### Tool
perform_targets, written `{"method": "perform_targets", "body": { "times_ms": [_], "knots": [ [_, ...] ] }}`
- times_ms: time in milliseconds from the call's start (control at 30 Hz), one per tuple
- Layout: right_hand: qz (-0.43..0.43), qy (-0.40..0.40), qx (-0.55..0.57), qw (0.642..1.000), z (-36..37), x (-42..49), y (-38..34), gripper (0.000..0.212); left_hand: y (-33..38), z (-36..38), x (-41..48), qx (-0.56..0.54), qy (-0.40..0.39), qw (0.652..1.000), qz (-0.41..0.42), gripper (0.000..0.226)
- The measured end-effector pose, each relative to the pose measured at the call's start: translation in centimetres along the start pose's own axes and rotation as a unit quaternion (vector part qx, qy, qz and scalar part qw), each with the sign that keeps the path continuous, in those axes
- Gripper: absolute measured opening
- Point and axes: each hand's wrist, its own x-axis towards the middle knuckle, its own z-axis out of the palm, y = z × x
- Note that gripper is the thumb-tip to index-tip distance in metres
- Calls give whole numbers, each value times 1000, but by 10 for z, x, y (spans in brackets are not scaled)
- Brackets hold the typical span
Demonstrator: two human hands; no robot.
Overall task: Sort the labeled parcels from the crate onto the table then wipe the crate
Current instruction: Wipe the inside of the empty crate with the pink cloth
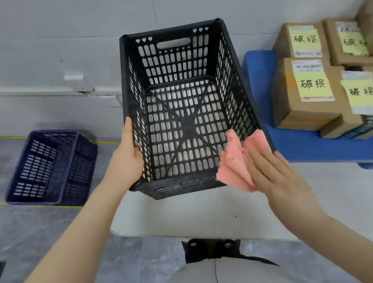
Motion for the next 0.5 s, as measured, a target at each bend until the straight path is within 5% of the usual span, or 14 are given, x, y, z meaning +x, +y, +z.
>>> {"method": "perform_targets", "body": {
  "times_ms": [167,333,500],
  "knots": [
    [68,59,31,995,15,23,-57,54,4,5,-3,9,28,1000,6,76],
    [-21,65,81,994,34,65,-170,51,3,6,0,35,32,999,-3,78],
    [-93,22,72,993,33,60,-112,56,-1,6,-1,20,30,999,12,78]
  ]
}}
